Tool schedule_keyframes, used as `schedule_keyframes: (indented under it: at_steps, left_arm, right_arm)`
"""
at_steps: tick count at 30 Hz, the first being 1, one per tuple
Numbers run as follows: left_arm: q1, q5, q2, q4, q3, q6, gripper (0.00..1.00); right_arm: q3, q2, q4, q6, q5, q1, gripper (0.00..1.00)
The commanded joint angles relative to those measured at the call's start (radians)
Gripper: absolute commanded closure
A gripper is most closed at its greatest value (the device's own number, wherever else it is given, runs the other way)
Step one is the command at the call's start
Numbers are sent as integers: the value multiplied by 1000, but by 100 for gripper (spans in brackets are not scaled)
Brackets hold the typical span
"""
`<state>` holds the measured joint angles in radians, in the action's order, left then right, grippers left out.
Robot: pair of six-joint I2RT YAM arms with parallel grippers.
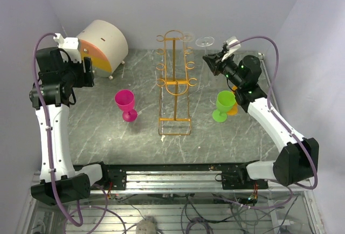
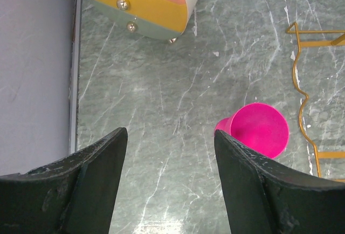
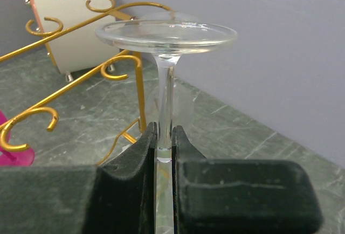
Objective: Place the wine glass upside down on the wine glass rack
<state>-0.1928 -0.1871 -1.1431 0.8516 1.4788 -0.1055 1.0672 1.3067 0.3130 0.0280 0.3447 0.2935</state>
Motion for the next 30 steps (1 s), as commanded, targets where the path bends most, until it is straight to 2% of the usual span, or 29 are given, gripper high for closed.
schedule_keyframes:
  at_steps: [1, 17, 30]
  left_arm:
    - [-7, -24, 8, -25, -6, -11, 24]
    - [-7, -56, 6, -12, -7, -14, 23]
    - [-7, -77, -12, -7, -12, -17, 24]
  right_arm:
    - [-11, 11, 130, 8, 86, -7, 100]
    - [-5, 127, 205, 80, 204, -7, 100]
    - [27, 213, 273, 57, 216, -7, 100]
